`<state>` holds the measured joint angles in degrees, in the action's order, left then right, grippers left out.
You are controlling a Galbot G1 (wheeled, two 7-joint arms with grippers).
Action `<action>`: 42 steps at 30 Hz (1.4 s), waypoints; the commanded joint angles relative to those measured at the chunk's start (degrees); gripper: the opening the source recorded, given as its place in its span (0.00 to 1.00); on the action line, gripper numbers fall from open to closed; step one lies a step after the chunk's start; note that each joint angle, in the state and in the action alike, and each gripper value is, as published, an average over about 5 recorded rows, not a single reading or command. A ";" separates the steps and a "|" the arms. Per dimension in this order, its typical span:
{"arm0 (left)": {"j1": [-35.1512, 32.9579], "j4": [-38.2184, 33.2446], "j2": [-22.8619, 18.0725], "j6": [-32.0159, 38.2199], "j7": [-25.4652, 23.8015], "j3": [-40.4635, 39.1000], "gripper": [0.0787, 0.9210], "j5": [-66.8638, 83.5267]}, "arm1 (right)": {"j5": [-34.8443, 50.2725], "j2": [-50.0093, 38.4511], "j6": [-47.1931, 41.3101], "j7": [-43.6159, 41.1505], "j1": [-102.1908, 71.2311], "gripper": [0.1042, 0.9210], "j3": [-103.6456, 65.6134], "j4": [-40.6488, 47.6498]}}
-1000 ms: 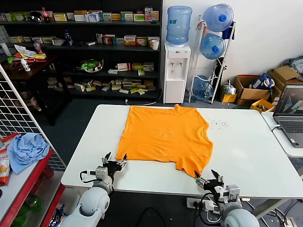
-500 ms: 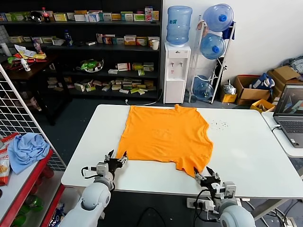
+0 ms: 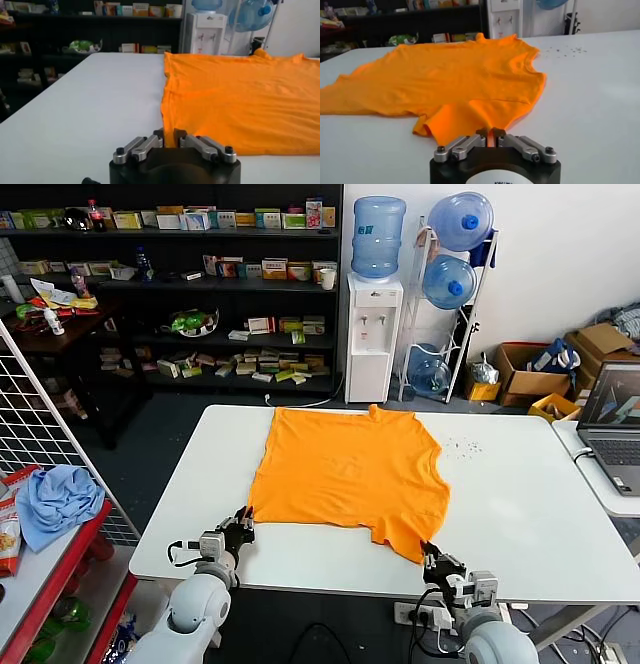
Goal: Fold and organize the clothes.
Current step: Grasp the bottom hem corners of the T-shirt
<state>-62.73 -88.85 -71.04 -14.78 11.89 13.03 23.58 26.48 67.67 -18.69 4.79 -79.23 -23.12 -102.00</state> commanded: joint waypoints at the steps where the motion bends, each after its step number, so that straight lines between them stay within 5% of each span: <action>1: -2.54 -2.27 -0.17 -0.33 -0.04 0.61 0.12 0.07 | -0.36 -0.03 0.24 -0.04 -0.33 0.02 -0.04 -0.06; 6: -3.61 -2.49 -0.58 0.08 -0.52 0.75 0.14 -0.47 | -0.73 0.11 1.05 -0.07 -0.73 0.02 -0.23 -0.08; 13: -4.69 -3.54 -0.61 0.86 -1.66 1.36 0.01 -1.97 | -1.26 0.23 2.33 -0.18 -1.75 0.02 -0.70 -1.06; 29: -13.86 -13.91 4.16 1.39 -1.92 1.70 0.01 -2.21 | -4.16 -5.49 2.75 -0.64 -15.86 0.02 -4.14 -11.76; 36: -13.36 -13.70 2.49 4.55 -2.93 2.84 0.01 -2.98 | -4.97 -6.47 3.72 -0.87 -18.02 0.02 -5.67 -12.10; 42: -11.52 -10.93 1.20 4.26 -3.29 1.78 0.15 -1.86 | -5.42 -6.54 3.93 -0.94 -17.41 0.02 -5.47 -11.17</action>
<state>-74.16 -100.22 -68.83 -11.91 9.16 15.26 21.23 21.64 62.10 -15.08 3.90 -93.75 -27.76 -111.91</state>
